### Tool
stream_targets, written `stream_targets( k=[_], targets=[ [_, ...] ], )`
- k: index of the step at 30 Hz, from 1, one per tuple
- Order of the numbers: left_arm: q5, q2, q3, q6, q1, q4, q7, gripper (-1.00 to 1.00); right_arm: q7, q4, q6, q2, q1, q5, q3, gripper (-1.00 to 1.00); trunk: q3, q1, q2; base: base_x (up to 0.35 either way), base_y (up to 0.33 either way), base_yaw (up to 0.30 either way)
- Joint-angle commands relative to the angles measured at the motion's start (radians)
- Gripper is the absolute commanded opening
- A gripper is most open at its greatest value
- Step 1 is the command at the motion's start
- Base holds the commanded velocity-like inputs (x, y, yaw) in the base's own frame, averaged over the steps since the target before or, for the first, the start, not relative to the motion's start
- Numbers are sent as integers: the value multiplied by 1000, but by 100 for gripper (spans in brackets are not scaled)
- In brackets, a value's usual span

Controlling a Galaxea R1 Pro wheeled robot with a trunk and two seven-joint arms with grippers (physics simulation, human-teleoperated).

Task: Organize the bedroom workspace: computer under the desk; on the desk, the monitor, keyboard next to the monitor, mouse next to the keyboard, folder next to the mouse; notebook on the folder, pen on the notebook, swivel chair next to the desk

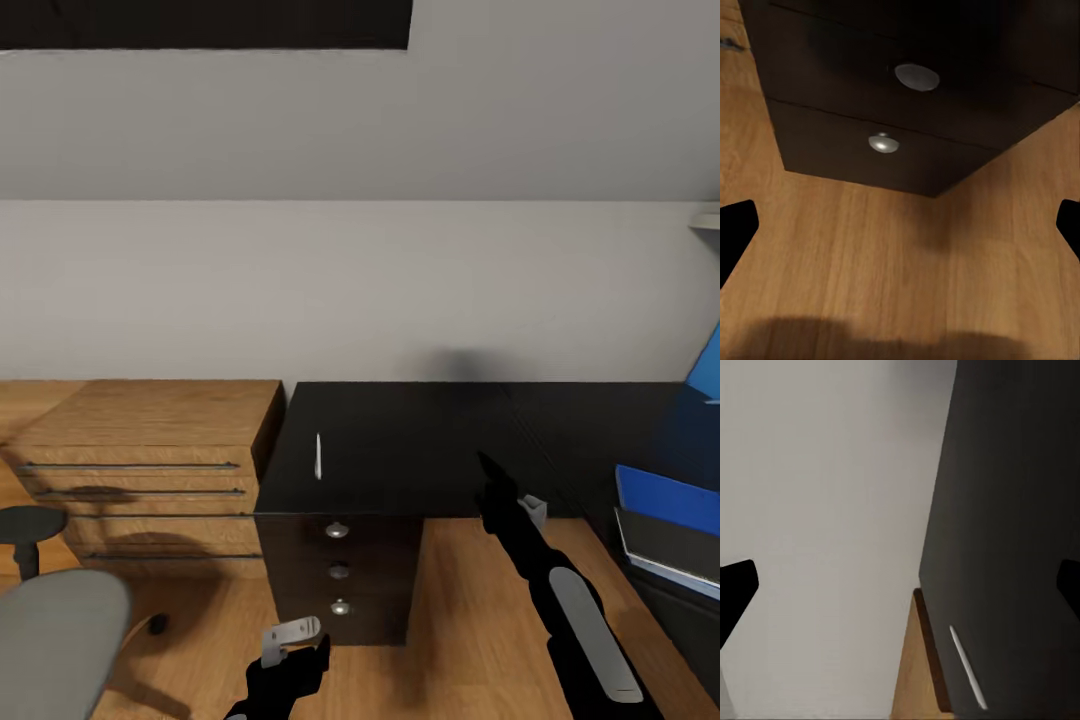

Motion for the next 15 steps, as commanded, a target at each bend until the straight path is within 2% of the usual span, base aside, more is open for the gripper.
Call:
stream_targets(
  k=[1, 3, 4, 10, 15],
  targets=[
    [7, 0, -2, -5, -1, -1, 7, 100, -7, -2, 4, 1, 0, 4, 4, 100, 0, 0, -1, 44, 314, 239],
    [8, 0, -2, -13, -1, -1, 7, 100, -7, 1, 4, 1, 0, 15, 9, 100, 2, 0, -1, 54, 303, 239],
    [10, 0, -1, -28, -1, -1, 7, 100, -7, 7, 3, 2, 0, 45, 20, 100, 2, 0, -1, 20, 105, 239],
    [11, 0, -1, -34, -1, -1, 8, 100, -7, 16, -24, 3, 0, 90, 43, 100, 7, 0, -1, 7, 38, 240],
    [11, 0, -2, -35, -1, 1, 8, 100, -7, 26, -68, 3, 0, 118, 92, 100, 11, 0, -1, 1, 7, 240]
  ],
)
